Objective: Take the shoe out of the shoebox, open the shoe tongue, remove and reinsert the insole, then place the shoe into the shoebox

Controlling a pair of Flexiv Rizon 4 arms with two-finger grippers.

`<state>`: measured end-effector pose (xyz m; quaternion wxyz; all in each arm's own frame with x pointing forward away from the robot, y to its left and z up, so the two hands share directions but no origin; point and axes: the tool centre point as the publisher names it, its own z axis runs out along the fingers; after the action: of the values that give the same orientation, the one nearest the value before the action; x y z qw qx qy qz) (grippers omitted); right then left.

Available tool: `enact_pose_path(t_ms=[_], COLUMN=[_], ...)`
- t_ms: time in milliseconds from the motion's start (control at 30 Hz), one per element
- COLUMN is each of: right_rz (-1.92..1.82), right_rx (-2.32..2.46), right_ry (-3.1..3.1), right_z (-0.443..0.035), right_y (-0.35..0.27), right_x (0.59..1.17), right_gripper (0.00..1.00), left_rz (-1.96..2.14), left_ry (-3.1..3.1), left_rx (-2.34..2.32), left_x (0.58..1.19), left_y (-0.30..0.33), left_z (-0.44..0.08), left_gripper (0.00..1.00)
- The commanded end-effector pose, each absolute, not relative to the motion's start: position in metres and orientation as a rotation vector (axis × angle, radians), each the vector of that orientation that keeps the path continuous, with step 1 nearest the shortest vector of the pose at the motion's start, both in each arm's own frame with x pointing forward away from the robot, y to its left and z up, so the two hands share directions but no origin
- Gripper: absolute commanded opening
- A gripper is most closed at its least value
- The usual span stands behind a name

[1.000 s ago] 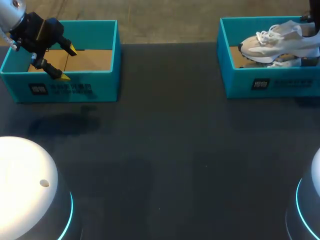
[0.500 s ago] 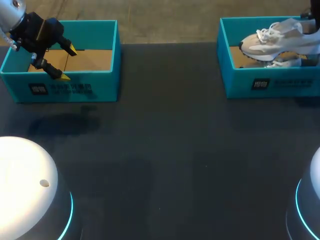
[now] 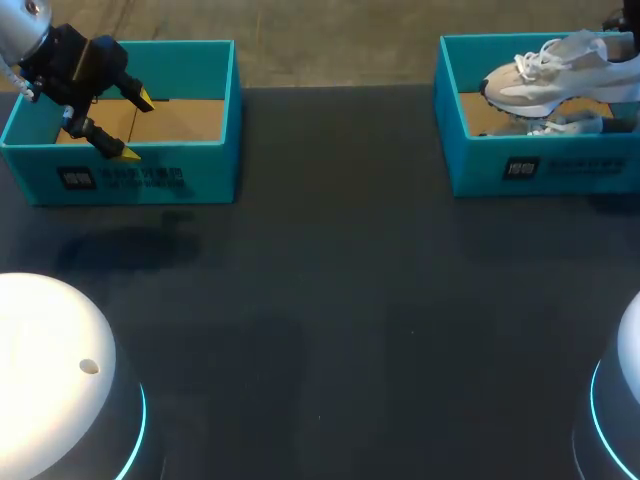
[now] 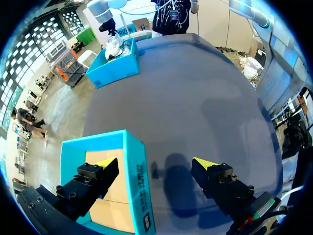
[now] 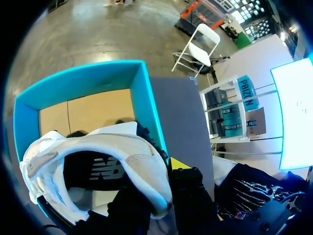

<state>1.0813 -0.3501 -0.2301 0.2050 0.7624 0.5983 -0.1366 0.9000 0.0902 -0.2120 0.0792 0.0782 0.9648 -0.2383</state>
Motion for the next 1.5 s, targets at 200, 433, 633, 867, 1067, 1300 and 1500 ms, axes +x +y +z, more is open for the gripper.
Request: enact_pose_path(t_ms=[200,433,633,867,1067,1300,1500], right_rz=[-0.377,-0.364,-0.359,-0.355,-0.353,-0.347,-0.336], right_rx=[2.117,2.115,2.112,2.109,2.106,2.11,2.118], right_ry=[1.665,1.662,1.661,1.662,1.665,1.667,1.669], right_z=[-0.224,-0.221,-0.219,-0.216,-0.216,-0.218,-0.222], right_y=[-0.349,-0.349,-0.348,-0.347,-0.348,-0.349,-0.348], right_x=[1.083,1.088,1.091,1.097,1.101,1.106,1.11], right_gripper=[0.0,0.0,0.0,0.0,0.0,0.0,0.0], left_rz=[-0.709,-0.709,-0.709,-0.709,-0.709,-0.709,-0.709], left_ry=[2.89,2.89,2.89,2.89,2.89,2.89,2.89], left_rx=[0.235,0.235,0.235,0.235,0.235,0.235,0.235], left_x=[0.9,0.9,0.9,0.9,0.9,0.9,0.9], left_y=[0.091,0.091,0.091,0.091,0.091,0.091,0.091], left_z=[-0.212,-0.212,-0.212,-0.212,-0.212,-0.212,-0.212], left_gripper=[1.0,1.0,1.0,1.0,1.0,1.0,1.0])
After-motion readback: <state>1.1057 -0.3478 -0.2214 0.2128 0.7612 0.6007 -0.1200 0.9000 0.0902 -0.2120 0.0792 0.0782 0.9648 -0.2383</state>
